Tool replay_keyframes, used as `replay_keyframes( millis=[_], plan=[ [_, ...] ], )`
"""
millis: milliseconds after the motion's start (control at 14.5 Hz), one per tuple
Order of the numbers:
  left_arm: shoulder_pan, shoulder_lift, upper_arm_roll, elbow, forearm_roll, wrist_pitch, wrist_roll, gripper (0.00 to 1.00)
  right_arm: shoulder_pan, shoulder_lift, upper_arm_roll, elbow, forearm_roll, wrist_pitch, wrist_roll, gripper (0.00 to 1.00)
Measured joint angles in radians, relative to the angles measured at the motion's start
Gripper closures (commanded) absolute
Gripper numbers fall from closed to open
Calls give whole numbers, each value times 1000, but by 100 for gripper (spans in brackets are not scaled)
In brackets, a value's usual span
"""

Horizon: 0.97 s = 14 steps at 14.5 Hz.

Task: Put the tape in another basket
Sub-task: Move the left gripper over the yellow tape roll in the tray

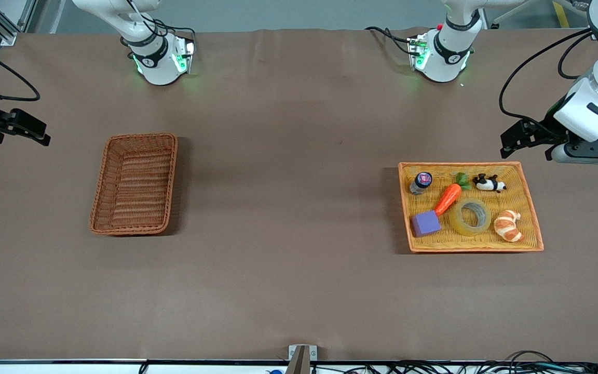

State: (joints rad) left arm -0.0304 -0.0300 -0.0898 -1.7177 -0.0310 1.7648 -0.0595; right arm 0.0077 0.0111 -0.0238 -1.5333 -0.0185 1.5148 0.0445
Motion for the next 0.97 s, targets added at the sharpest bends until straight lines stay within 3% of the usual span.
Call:
replay_keyframes(
  millis=[621, 966],
  plan=[
    [5, 4, 3, 36, 0, -3, 0, 0, 0, 0, 0, 0, 0, 0, 0, 0],
    [6, 98, 15, 38, 1, -1, 2, 5, 0, 0, 1, 0, 0, -1, 0, 0]
  ],
)
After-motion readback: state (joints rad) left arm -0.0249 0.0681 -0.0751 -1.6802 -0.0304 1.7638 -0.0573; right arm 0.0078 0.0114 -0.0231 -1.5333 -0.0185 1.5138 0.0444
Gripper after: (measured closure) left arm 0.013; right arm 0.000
